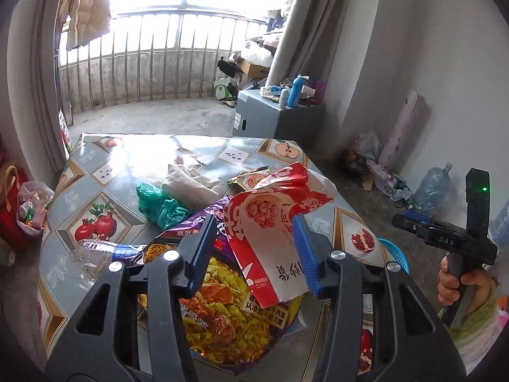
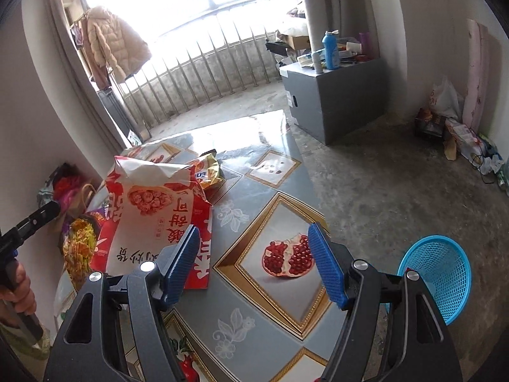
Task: Collect trash
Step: 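Move both tools back over the table, then grasp the red-and-white paper bag with the left tool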
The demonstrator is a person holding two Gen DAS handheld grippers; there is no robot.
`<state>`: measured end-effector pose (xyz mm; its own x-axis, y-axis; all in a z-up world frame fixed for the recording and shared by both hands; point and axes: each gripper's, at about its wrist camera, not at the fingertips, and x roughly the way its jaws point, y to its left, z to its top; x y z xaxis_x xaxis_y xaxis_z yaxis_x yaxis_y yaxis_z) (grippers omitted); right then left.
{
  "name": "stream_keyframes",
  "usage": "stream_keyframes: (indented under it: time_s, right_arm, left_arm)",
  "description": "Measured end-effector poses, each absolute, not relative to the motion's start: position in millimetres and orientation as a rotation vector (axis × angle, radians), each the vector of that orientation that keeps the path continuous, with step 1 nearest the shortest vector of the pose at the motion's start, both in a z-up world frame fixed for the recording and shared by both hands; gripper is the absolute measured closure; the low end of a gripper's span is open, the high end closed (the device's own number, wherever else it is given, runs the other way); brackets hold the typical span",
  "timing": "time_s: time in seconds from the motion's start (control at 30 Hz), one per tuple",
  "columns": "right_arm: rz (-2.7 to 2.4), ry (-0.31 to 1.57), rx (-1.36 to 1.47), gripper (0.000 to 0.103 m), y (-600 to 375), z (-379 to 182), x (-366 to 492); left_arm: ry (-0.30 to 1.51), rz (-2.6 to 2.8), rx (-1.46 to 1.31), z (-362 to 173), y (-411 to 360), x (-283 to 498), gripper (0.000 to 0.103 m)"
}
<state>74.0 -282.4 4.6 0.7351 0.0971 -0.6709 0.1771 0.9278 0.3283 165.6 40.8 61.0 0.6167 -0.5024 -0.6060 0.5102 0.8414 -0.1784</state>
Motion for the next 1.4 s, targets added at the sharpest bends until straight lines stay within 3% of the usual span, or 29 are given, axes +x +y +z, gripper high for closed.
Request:
stream_keyframes:
  time_s: [0.13, 0.3, 0.53, 0.73, 0.87, 1.0, 1.33, 1.4]
  right_arm:
    - [0.013, 0.766, 0.354, 0.035, -266, -7, 103]
    - [0.116, 0.81, 0.339, 0.045, -251, -31, 147]
    - [0.194, 0.863, 0.368, 0.05, -247, -62, 192]
    - [0.257, 0.892, 0.441, 0.062, -246, -78, 212]
    - [0.301, 0.901, 0.51, 0.078, -247, -81, 209]
    - [0.323, 0.892, 0.531, 0.083, -249, -77, 197]
    - [0.282, 0.874, 0.508, 0.083, -260, -72, 179]
    - [0.287, 0.872, 0.493, 0.079, -257, -69, 183]
  left_arm:
    - [0.743, -0.594, 0.032, 43, 31, 192, 0.066]
    - [0.803, -0.582, 0.085, 24, 21, 223, 0.075]
    - [0.852, -0.585, 0.135, 9, 9, 241, 0.089]
    - [0.892, -0.613, 0.113, 2, 4, 245, 0.099]
    - [0.919, -0.653, 0.096, 0, -2, 239, 0.101]
    - [0.936, -0.689, 0.093, -4, -10, 227, 0.101]
    - [0.895, -0.626, 0.077, 5, 4, 216, 0.101]
    - [0.893, -0.592, 0.082, 8, 9, 223, 0.096]
